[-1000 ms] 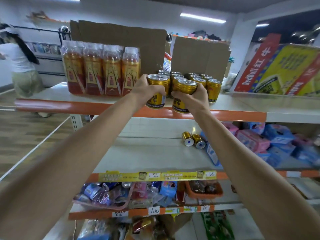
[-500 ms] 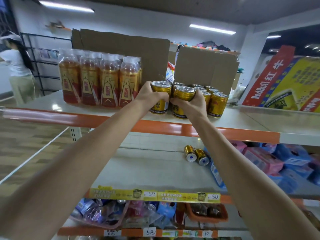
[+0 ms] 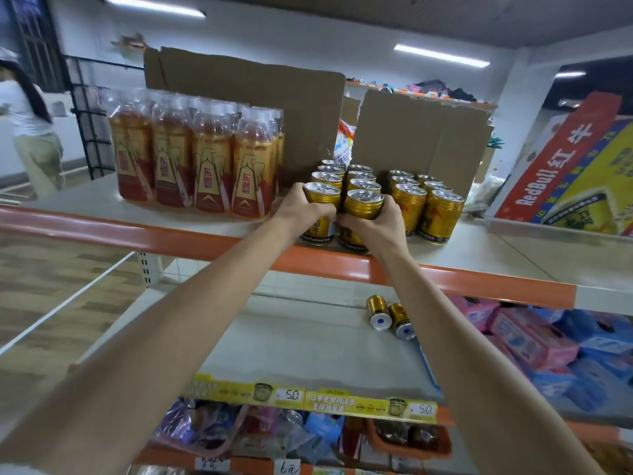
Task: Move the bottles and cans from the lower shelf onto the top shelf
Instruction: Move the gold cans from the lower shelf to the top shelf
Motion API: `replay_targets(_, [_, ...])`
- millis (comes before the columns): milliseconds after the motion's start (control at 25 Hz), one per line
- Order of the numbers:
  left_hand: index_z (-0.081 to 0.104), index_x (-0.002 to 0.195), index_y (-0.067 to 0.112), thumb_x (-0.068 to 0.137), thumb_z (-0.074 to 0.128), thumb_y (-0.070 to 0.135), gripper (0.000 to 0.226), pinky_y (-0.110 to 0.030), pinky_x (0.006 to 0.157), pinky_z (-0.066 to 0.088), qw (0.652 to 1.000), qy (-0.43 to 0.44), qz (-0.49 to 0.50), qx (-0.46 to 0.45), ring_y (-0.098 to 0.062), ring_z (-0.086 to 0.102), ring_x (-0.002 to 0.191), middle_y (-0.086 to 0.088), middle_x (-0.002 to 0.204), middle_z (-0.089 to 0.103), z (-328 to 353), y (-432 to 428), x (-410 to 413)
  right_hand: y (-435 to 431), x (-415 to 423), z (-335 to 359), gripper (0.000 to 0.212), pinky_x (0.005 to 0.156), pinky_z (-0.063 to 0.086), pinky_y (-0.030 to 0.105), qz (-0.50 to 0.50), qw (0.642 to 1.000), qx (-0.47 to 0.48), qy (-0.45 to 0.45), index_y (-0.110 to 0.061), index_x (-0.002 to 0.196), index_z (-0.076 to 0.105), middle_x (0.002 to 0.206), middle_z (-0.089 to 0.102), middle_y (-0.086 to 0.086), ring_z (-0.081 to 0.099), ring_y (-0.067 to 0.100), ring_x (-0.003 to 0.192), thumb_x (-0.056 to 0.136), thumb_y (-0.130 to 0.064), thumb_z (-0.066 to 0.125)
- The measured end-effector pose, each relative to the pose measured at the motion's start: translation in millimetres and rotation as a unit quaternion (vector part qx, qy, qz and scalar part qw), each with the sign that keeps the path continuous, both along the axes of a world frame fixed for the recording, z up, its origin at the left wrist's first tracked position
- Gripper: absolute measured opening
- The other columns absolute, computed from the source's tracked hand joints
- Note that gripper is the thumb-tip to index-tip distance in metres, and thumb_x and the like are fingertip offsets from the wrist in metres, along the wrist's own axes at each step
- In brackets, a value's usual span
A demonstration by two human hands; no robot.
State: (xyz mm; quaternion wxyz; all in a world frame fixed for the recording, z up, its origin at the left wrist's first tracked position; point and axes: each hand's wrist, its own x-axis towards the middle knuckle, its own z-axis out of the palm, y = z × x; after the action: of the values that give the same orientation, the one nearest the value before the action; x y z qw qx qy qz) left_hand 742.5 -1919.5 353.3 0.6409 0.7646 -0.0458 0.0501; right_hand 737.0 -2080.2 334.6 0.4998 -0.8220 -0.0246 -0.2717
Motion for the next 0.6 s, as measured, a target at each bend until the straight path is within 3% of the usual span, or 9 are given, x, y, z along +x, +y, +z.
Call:
replay_targets(160, [0.041, 0.127, 0.014, 0.060, 0.078, 0.013, 0.076, -0.030, 0.080, 0.052, 0.999, -0.003, -0.038, -0.015, -0.022, 0.061, 0.106, -0.009, 0.117, 0.058, -3, 2, -2, -13, 26, -22, 0.090, 0.085, 0.058, 0.039, -0.013, 0.999, -0.046, 0.008, -0.031, 0.107, 0.064, 0.106, 0.068, -0.007, 0.064, 0.017, 0.104, 0.033, -0.077, 0.085])
replay_targets(200, [0.040, 0.128, 0.014, 0.061, 0.077, 0.011, 0.076, -0.028, 0.078, 0.052, 0.999, -0.004, -0.044, -0.017, -0.020, 0.061, 0.105, -0.010, 0.119, 0.057, -4, 3, -1, -14, 26, -22, 0.087, 0.085, 0.058, 0.040, -0.006, 0.999, -0.052, 0.005, -0.029, 0.105, 0.065, 0.104, 0.068, -0.006, 0.064, 0.019, 0.104, 0.033, -0.072, 0.086])
replay_targets(320, [0.037, 0.132, 0.013, 0.072, 0.072, 0.000, 0.071, -0.019, 0.067, 0.046, 0.999, -0.012, -0.040, -0.009, -0.013, 0.058, 0.094, -0.012, 0.121, 0.055, -5, 3, -1, -3, -7, -1, 0.050, 0.075, 0.059, 0.047, 0.006, 1.000, -0.014, 0.005, -0.014, 0.085, 0.068, 0.087, 0.072, 0.001, 0.068, 0.023, 0.087, 0.044, -0.035, 0.087])
replay_targets(400, [0.037, 0.133, 0.012, 0.074, 0.072, -0.001, 0.070, -0.014, 0.063, 0.044, 0.999, -0.023, -0.028, 0.007, -0.010, 0.057, 0.091, -0.011, 0.120, 0.056, -7, 3, -2, -2, -13, 2, 0.035, 0.075, 0.059, 0.048, 0.025, 1.000, 0.018, 0.002, -0.009, 0.075, 0.059, 0.078, 0.068, 0.003, 0.067, 0.020, 0.076, 0.053, -0.014, 0.085])
replay_targets(480, [0.039, 0.134, 0.012, 0.073, 0.074, 0.001, 0.071, -0.011, 0.062, 0.044, 0.999, -0.040, -0.011, 0.017, -0.008, 0.058, 0.090, -0.008, 0.119, 0.058, -9, 3, -2, -2, -18, 2, 0.046, 0.081, 0.058, 0.041, 0.032, 0.999, 0.037, 0.001, -0.018, 0.085, 0.051, 0.088, 0.063, 0.001, 0.063, 0.012, 0.082, 0.057, -0.010, 0.086])
replay_targets(600, [0.041, 0.135, 0.013, 0.072, 0.076, 0.001, 0.074, -0.007, 0.058, 0.046, 0.998, -0.061, 0.004, 0.018, -0.006, 0.059, 0.091, -0.006, 0.118, 0.059, -11, 3, -1, -2, -12, -2, 0.076, 0.091, 0.055, 0.041, 0.019, 0.999, 0.039, 0.004, -0.019, 0.113, 0.040, 0.114, 0.058, 0.005, 0.061, 0.017, 0.104, 0.054, -0.022, 0.087])
